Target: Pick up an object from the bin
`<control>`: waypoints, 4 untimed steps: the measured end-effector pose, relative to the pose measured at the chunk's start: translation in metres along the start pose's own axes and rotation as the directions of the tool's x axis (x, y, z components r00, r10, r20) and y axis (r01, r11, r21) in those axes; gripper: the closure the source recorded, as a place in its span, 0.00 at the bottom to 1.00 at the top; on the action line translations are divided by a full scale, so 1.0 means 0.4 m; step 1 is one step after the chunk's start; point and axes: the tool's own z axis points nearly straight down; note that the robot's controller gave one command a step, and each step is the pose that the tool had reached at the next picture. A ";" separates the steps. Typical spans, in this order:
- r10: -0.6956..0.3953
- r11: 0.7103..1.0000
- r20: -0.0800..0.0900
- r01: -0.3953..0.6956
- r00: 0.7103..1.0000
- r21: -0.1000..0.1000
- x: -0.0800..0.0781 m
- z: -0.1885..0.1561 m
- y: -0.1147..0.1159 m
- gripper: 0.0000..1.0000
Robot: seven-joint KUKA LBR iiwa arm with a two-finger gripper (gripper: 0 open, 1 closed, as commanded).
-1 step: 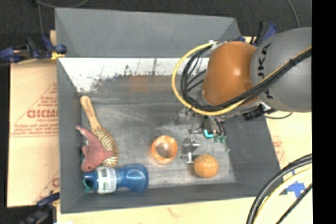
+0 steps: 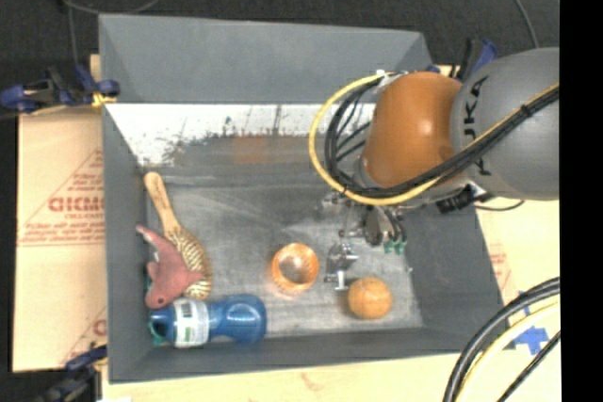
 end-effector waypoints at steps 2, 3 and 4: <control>0.148 0.989 -0.003 -0.148 0.989 0.000 -0.019 0.078 0.065 0.00; 0.190 0.982 0.000 -0.190 0.982 0.000 -0.010 0.043 0.059 0.00; 0.331 0.944 0.003 -0.331 0.944 -0.001 -0.009 0.171 0.056 0.00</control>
Offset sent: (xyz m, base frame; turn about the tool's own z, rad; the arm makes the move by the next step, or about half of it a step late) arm 0.0068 0.0257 -0.0302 0.1509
